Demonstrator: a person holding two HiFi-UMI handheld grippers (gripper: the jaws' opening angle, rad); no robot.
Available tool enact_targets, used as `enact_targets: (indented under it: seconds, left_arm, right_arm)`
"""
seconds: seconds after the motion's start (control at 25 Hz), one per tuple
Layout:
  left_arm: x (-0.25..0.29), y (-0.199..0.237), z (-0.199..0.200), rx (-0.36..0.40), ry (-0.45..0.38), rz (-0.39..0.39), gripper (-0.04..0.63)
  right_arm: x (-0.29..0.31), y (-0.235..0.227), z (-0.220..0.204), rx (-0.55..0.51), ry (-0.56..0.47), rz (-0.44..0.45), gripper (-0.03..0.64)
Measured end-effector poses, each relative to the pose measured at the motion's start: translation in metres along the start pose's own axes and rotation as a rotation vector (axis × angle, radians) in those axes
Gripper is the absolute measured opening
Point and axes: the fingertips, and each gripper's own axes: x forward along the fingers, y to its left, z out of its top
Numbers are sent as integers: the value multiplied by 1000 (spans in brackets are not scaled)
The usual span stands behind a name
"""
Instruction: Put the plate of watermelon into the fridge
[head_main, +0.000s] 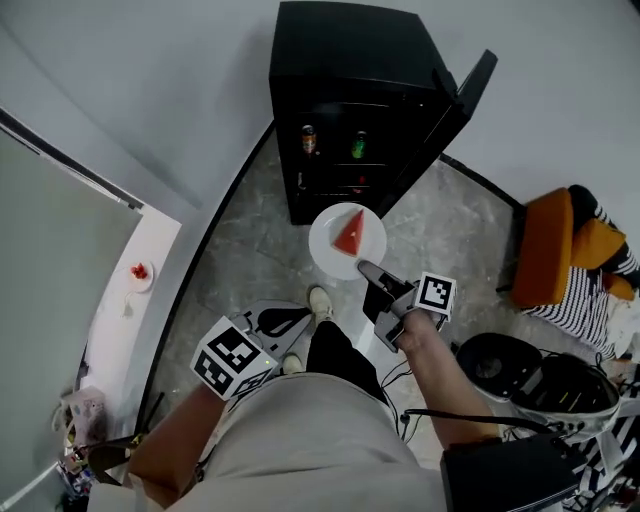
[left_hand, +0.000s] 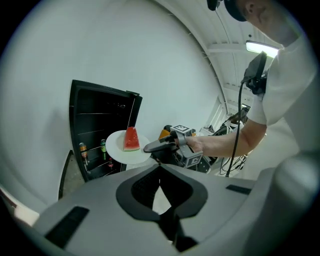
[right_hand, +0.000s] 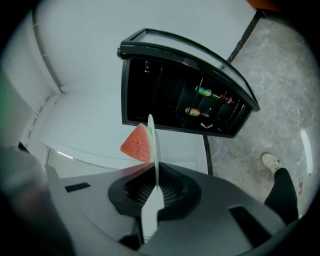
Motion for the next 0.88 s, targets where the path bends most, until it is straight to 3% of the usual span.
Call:
enact_targets:
  seconds: [0.32,0.88]
  left_arm:
    - [40,59,42,-18,29,33,12]
    - [63,112,57,-85,39,91,12]
  right_arm:
    - [90,-44,92,41,45,-44,21]
    - [204,-94,197,79,25,-79,21]
